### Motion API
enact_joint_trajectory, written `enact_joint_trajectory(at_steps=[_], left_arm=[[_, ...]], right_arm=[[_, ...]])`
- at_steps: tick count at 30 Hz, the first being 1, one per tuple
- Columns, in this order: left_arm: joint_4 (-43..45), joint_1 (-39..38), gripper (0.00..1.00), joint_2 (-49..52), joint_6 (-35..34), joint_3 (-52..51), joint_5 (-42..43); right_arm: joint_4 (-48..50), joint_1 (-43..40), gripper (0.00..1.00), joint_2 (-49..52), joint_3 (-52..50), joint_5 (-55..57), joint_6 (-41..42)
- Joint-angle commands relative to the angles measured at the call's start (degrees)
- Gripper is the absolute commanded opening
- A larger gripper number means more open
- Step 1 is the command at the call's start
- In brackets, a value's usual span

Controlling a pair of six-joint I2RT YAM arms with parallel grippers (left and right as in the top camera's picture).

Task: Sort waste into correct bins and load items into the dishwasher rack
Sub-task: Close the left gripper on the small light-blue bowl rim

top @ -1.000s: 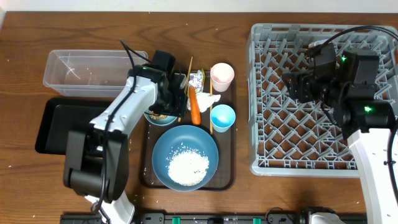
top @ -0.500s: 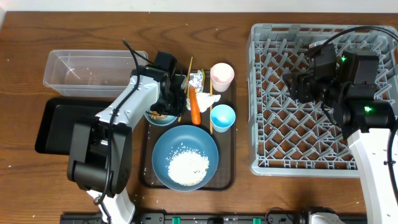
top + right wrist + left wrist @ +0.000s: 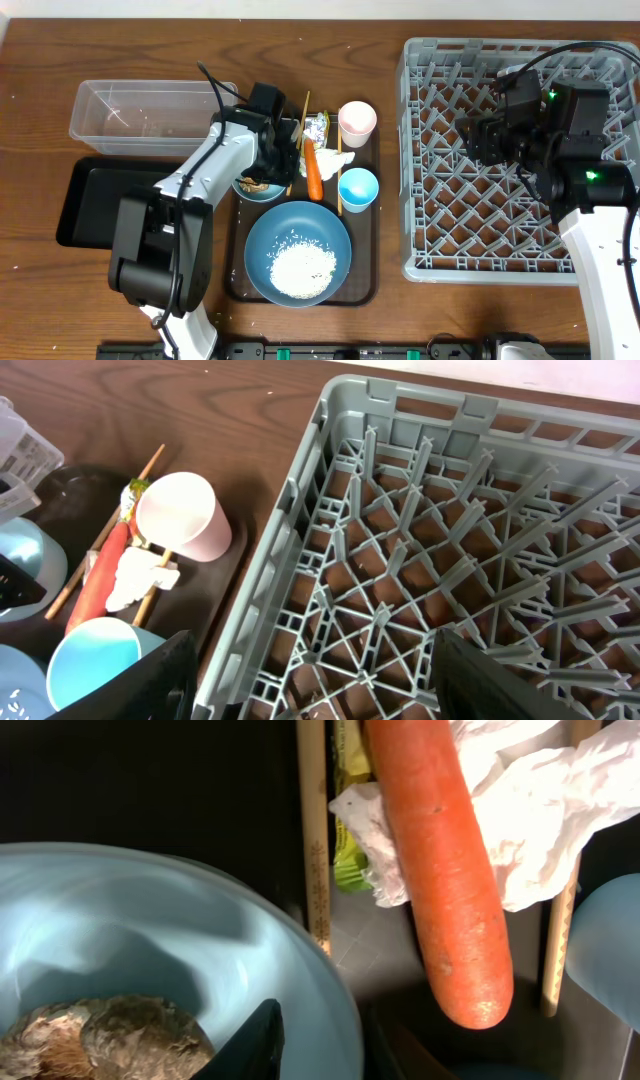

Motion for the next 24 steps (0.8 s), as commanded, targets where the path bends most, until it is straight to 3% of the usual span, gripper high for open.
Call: enact_joint_trajectory(at_steps=[1,5,14,24], left_arm=[[0.39,-0.63,0.24,1.20,-0.48,-0.61,-1.51],[0.52,-0.87,0.07,1.33,-0.61,-0.61,-1.51],[-0.07,-0.87,0.06,0.90,-2.45,-0.11,-1.42],[-8.90,-0.85,0.06,-6.01,-4.63,7.28,-1.27]], right_arm=[[-0.02,-0.48,0.68,0.00,0.96,0.61,-0.42],[-0.04,-0.48,0.67,0.00,0.96,0.61,-0.42],[-0.04,-0.48,0.67,0.00,0.96,1.22,-0.39],[0.09,-0.48,0.68,0.00,0.96,1.22,-0.39]])
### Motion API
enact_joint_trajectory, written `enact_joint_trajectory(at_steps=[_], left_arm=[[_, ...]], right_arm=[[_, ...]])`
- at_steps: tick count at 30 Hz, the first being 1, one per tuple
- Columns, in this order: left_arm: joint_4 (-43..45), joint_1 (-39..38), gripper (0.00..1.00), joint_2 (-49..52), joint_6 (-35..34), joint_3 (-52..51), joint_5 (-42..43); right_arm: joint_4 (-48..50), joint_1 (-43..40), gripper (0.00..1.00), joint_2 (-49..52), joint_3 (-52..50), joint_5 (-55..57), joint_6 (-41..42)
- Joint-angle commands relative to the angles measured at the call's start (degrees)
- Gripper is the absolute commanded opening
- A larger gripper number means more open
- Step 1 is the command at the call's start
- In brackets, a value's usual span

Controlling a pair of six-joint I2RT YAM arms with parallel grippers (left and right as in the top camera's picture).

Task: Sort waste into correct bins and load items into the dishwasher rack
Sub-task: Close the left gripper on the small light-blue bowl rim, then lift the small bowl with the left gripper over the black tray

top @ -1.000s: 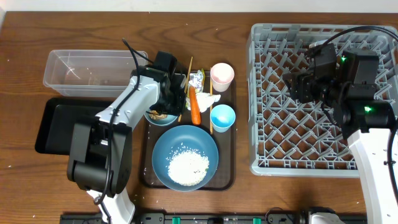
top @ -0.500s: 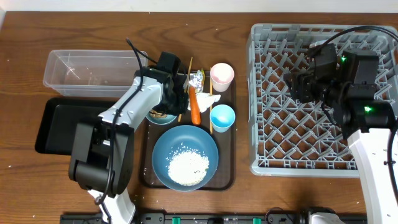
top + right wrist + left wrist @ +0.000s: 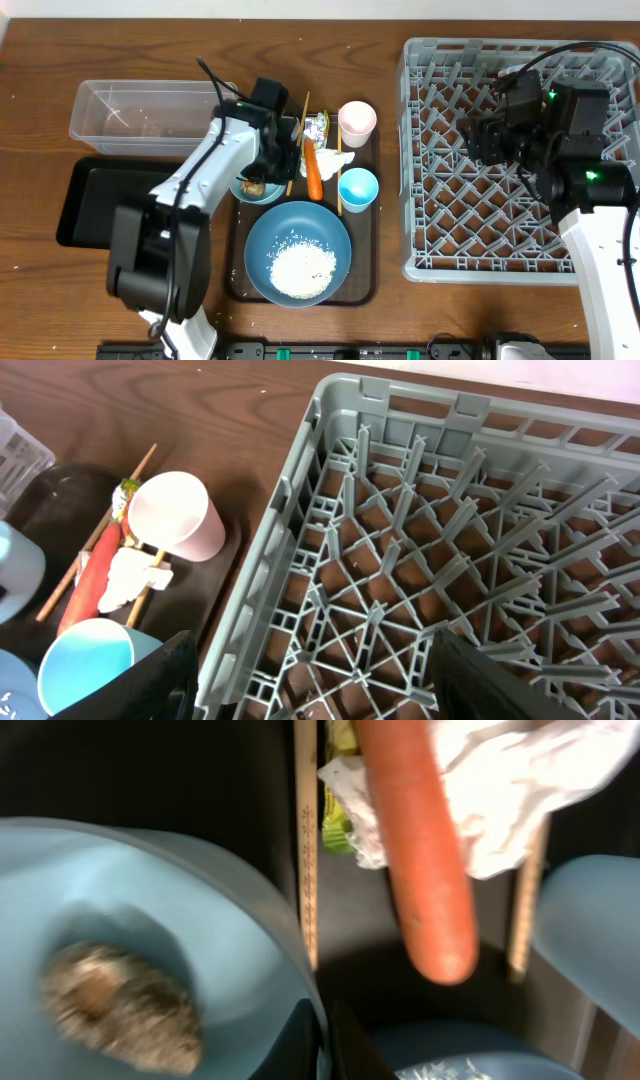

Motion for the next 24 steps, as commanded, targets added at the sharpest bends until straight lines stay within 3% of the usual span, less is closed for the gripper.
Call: enact_joint_trajectory(at_steps=[1,8,13,19,24], left_arm=[[-1.75,0.00,0.06,-4.96,-1.75,3.76,-0.09],[-3.89,0.61,0.06,-13.20,-4.44,4.46,-0.11],[-6.86,5.18,0.06,-18.03,-6.21,4.46,-0.09],[-9.53,15.96,0.06,-19.43,-6.29,4.22,0.92],[-9.18,27.12,0.06,-19.19,-5.07,2.71,8.87]], right_arm=[[0.09,-0.48,0.68,0.00,0.96,0.37,-0.39],[0.11,-0.48,0.68,0.00,0.96,0.37,-0.39],[0.11,-0.48,0.69,0.00,0.96,0.37,-0.39],[0.15,-0.48,0.69,0.00,0.96,0.35,-0.39],[0.13,-0.48,0.69,0.00,0.96,0.35,-0.39]])
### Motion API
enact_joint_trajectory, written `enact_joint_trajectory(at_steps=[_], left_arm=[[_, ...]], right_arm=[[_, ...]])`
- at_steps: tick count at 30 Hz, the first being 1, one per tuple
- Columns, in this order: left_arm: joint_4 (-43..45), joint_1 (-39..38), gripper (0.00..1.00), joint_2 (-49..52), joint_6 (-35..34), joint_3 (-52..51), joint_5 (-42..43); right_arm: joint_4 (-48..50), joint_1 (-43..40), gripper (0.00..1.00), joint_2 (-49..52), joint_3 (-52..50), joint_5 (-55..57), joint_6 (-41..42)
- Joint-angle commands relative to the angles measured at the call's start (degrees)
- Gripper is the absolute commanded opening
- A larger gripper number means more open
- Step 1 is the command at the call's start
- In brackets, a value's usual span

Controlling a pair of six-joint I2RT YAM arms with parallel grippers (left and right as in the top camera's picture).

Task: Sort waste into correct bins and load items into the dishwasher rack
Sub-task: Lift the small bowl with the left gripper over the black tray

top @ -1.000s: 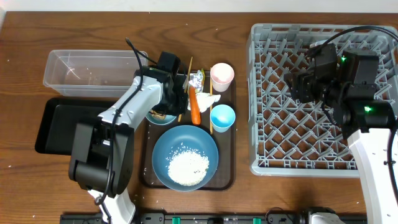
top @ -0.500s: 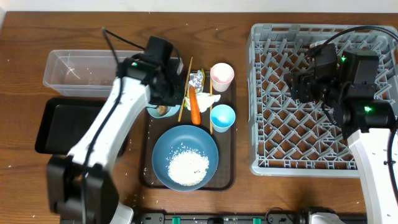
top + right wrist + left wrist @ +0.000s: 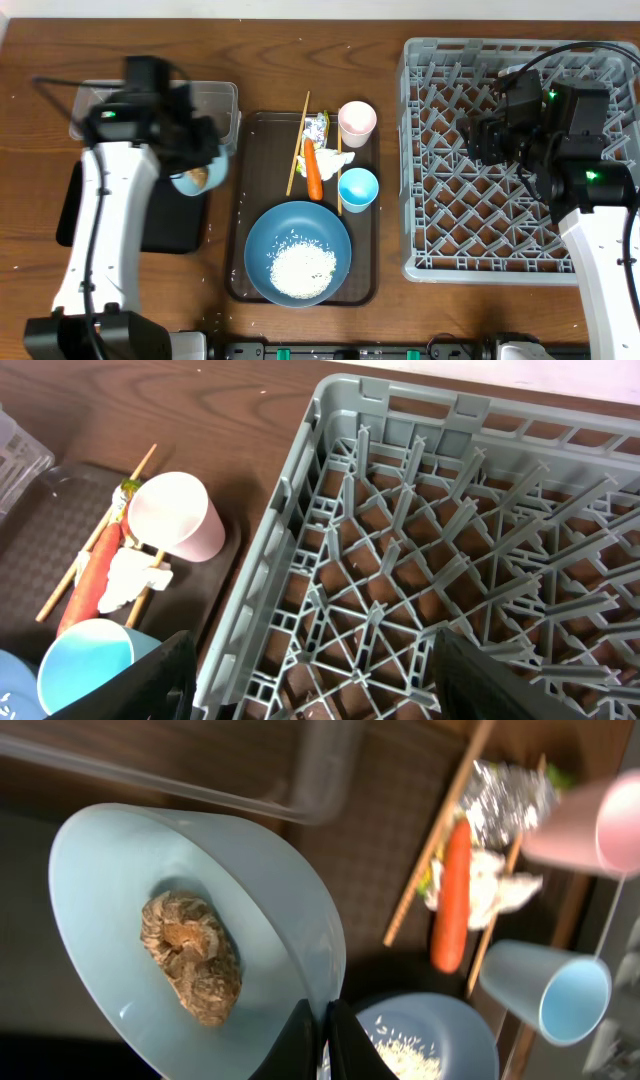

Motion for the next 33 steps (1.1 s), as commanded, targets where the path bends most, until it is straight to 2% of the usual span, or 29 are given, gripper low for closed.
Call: enact_joint_trajectory(at_steps=[1,10,17,24,28,33], left_arm=[[0.15,7.13,0.06,0.04,1.36,-0.55,8.09],[2.14,26.27,0.06,3.67,8.98,-1.33,31.65],[2.51,36.52,0.06,11.45,18.23,-3.41,51.34],[0.17,41.44,0.06,17.14,25.83,-4.63,61.02],[-0.07,42.01,0.06,17.29,27.65,-4.63,64.04],[-0.09,42.01,0.06,17.29,30.27,-4.63,72.15]], right_arm=[[0.11,-0.48,0.69,0.00,0.96,0.33,-0.39],[0.15,-0.48,0.69,0.00,0.96,0.35,-0.42],[0.85,-0.48,0.71,0.00,0.96,0.33,-0.39],[0.76,-0.48,0.72,0.00,0.96,0.33,-0.39],[0.76,-0.48,0.72,0.00,0.96,0.33,-0.39],[0.79,-0.48,0.72,0.00,0.96,0.35,-0.39]])
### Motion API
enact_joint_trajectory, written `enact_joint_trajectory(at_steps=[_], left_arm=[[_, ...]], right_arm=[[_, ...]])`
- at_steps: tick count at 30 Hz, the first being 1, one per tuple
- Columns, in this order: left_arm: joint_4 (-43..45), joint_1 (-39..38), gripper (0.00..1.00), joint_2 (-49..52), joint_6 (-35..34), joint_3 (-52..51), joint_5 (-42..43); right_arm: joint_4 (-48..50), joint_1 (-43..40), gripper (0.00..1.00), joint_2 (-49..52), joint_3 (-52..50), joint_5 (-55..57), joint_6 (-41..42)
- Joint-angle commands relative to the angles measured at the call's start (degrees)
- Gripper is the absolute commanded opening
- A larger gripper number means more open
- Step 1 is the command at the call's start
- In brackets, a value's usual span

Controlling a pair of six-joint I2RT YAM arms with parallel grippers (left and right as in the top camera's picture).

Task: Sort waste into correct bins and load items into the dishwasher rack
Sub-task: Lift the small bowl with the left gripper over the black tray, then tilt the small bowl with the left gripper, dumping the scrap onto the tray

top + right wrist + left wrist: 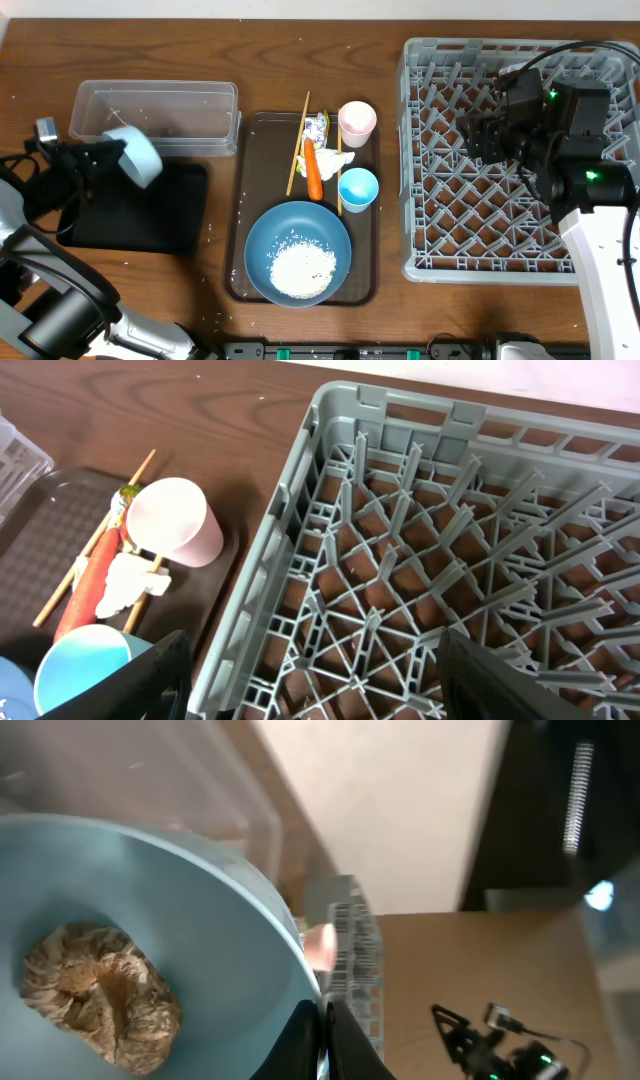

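A small light-blue bowl (136, 156) hangs tipped on its side over the top edge of the black bin (130, 210), just below the clear bin (155, 115). My left gripper (322, 1025) is shut on its rim. A brown lump of food waste (100, 995) still lies inside the bowl (200, 920). My right gripper (310, 695) stands wide open above the grey dishwasher rack (520, 160), holding nothing. On the dark tray (260, 160) are a carrot (313, 170), chopsticks (297, 145), a pink cup (357, 122), a blue cup (358, 188) and a large blue bowl with rice (298, 252).
A foil wrapper (316, 127) and a crumpled white napkin (337, 158) lie by the carrot. Rice grains are scattered on the wood near the clear bin. The rack's upright tines fill the table's right side.
My left gripper has carried the bowl from the black bin's right end to its left part, and the bowl is now tipped steeply. The lump remains inside. The right arm has not moved.
My left gripper first stood open around the small bowl's rim on the tray, beside the carrot. Then it was shut on the rim. Then the bowl was off the tray, by the bins' right ends, and now it hangs tilted farther left.
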Motion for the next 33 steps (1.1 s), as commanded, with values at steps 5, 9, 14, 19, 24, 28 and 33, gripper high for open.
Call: enact_joint_trajectory(at_steps=[5,9,14,19,24,28,33], left_arm=[[-1.62,0.15,0.06,-0.33,3.69,0.07,8.17],[-3.91,1.03,0.06,-0.33,4.11,0.07,8.20],[-6.64,3.39,0.06,-0.33,4.20,0.07,8.20],[-10.69,6.67,0.06,-0.33,11.30,0.07,8.20],[-10.62,7.91,0.06,-0.33,21.20,0.07,5.14],[-10.64,7.89,0.06,-0.31,28.87,0.07,-0.48],[-10.62,7.91,0.06,-0.31,32.96,0.07,-0.11]], right_arm=[[0.00,-0.48,0.72,0.00,0.96,0.22,-0.42],[-0.04,-0.48,0.72,0.00,0.96,0.22,-0.39],[-0.04,-0.48,0.72,0.00,0.96,0.22,-0.39],[-0.02,-0.48,0.72,0.00,0.96,0.22,-0.39],[0.02,-0.48,0.72,0.00,0.96,0.22,-0.39],[0.09,-0.48,0.72,0.00,0.96,0.24,-0.42],[0.72,-0.48,0.75,0.00,0.96,0.63,-0.44]])
